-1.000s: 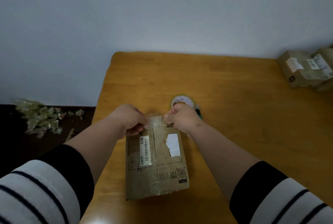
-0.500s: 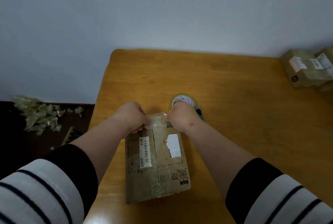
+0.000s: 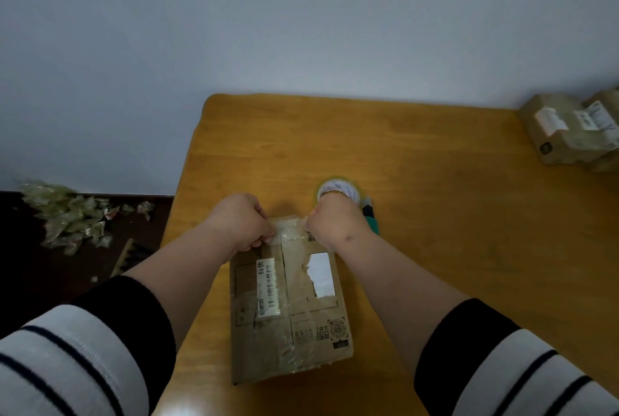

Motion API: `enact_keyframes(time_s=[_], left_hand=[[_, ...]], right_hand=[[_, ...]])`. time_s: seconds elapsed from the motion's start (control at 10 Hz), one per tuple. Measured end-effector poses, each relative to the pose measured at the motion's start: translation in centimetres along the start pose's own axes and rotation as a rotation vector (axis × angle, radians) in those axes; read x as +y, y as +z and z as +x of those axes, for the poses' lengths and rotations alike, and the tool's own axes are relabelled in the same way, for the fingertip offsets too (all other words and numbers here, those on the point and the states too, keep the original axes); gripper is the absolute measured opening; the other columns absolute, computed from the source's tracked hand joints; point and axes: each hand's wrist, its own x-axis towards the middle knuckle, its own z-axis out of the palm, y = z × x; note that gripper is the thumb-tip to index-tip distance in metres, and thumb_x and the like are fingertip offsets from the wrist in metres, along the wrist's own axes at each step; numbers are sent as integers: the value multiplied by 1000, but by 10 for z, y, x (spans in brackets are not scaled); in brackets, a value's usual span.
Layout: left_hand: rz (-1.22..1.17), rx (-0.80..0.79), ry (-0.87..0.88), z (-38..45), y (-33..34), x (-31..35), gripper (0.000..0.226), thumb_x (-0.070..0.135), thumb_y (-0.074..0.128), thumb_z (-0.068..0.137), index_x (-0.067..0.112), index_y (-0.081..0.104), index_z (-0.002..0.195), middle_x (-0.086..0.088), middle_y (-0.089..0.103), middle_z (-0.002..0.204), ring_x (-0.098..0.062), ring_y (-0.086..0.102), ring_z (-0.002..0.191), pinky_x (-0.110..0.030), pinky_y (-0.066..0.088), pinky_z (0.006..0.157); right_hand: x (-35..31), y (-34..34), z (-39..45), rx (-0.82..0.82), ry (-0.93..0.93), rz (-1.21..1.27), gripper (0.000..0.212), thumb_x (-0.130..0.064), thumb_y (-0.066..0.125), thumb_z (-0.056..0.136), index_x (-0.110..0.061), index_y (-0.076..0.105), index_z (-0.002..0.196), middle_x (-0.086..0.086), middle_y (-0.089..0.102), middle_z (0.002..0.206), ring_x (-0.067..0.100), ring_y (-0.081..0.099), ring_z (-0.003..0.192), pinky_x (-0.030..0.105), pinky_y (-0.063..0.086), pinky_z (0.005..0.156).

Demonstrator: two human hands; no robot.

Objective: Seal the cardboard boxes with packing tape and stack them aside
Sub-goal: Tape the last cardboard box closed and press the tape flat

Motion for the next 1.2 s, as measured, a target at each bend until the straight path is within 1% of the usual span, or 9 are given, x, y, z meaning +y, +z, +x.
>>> enact_keyframes(time_s=[0.1,0.2,0.3,0.4,0.6,0.8,0.9,1.0,1.2], left_hand=[[-9,10,-2,0,0,-1,13,8,71,85,10,59,81,-8,70,71,-17,58,59,-28,49,57],[-10,16,4,0,0,-2,14,8,71,85,11,58,80,-8,71,72,-17,59,60,-29,50,58],[-21,10,3,-1,-2,-3,14,7,72,84,10,58,82,-10,70,74,-18,59,61,-28,50,58],[-25,1,3,-2,-2,-3,13,5,71,84,9,58,85,-15,71,81,-20,60,64,-30,52,60],[-29,16,13,-2,-2,-4,13,4,71,84,8,59,87,-17,71,84,-21,60,64,-31,53,62],[13,45,30,-1,0,-5,12,5,71,83,7,60,87,-18,73,86,-24,64,68,-42,59,76],[66,52,42,-1,1,-5,12,7,71,83,7,61,89,-16,73,84,-28,70,77,-47,60,79],[131,60,54,-1,0,-5,13,10,72,81,9,61,89,-13,73,82,-29,71,84,-47,60,78],[255,94,90,3,3,-6,11,14,69,81,12,60,87,-10,69,85,-26,67,84,-45,60,75]], right_hand=[[1,0,0,-11,15,17,8,-20,57,90,-13,58,92,9,58,94,25,53,85,38,53,85],[3,3,8,-33,31,20,14,-17,58,89,-12,54,76,6,55,79,23,53,72,32,50,67],[2,7,13,-46,65,-6,27,-12,57,88,-13,47,63,3,47,64,19,46,58,27,36,51],[2,10,16,-46,61,-28,23,-20,60,88,-13,51,68,1,52,67,17,50,60,26,38,53],[5,15,20,-16,66,-21,30,-17,61,87,-15,45,62,2,48,59,20,48,55,25,37,53],[5,16,21,-20,68,-37,26,-24,62,85,-16,52,63,0,52,59,17,51,54,24,38,51],[4,16,21,-16,71,-55,25,-25,61,86,-16,52,64,-1,53,60,16,51,54,23,38,51],[1,14,22,-37,81,-85,25,-24,61,87,-16,51,66,0,53,62,15,50,56,24,36,50],[3,12,18,-37,33,-75,25,-16,58,85,-14,47,62,1,48,59,17,47,53,23,34,49]])
